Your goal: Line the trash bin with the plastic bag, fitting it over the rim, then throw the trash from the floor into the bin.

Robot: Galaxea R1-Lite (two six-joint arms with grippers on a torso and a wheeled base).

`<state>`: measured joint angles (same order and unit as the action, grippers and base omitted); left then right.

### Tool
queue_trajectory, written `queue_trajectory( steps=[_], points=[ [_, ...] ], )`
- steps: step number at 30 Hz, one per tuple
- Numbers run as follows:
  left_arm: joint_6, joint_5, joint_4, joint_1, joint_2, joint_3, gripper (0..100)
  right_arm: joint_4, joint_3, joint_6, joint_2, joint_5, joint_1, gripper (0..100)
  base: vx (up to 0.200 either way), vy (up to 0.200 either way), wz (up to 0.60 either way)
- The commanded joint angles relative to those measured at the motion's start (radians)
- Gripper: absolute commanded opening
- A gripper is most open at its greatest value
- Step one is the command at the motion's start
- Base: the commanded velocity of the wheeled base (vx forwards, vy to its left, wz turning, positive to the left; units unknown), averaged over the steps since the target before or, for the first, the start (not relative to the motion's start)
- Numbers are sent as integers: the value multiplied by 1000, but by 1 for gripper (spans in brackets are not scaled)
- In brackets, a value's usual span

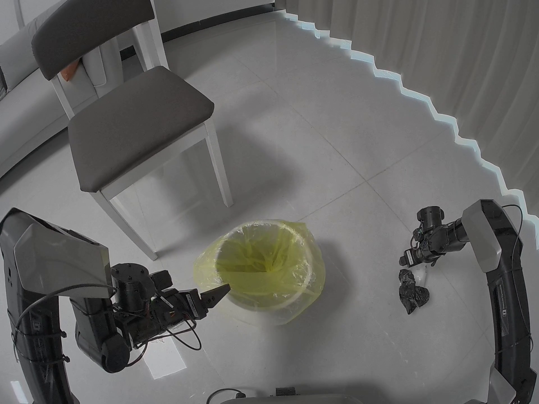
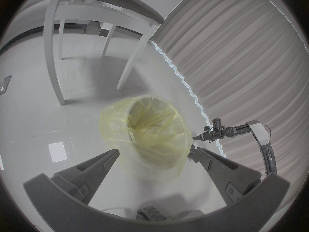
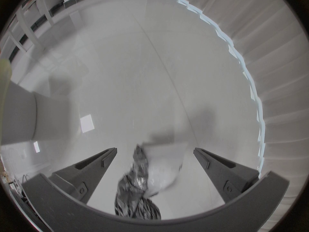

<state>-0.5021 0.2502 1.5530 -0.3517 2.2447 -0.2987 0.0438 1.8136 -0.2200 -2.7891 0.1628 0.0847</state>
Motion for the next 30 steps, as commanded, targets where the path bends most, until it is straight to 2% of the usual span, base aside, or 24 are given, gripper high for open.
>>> queue_trajectory(
  steps=[1, 8, 12, 15, 16, 22, 30],
  points=[
    [-1, -3, 18, -12, -25, 16, 100, 5, -68, -12, 22, 3, 13, 100, 0, 0, 0],
    [-4, -5, 18, -13, -8, 15, 100, -24, -31, -7, 14, 12, 13, 100, 0, 0, 0],
    [-4, -5, 18, -6, 0, 6, 100, -42, 92, -9, -75, 46, 13, 100, 0, 0, 0],
    [-4, -5, 18, -6, 3, 6, 100, -53, 112, -9, -87, 49, 13, 100, 0, 0, 0],
    [-4, -5, 18, -4, 6, 9, 100, -163, 186, 1, -145, 49, 13, 100, 0, 0, 0],
    [-4, -5, 18, -4, 19, 0, 100, -294, 186, 2, -184, 50, 13, 100, 0, 0, 0],
    [-6, -5, 18, -1, 32, -10, 100, -295, 186, 4, -240, 47, 10, 100, 0, 0, 0]
  ],
)
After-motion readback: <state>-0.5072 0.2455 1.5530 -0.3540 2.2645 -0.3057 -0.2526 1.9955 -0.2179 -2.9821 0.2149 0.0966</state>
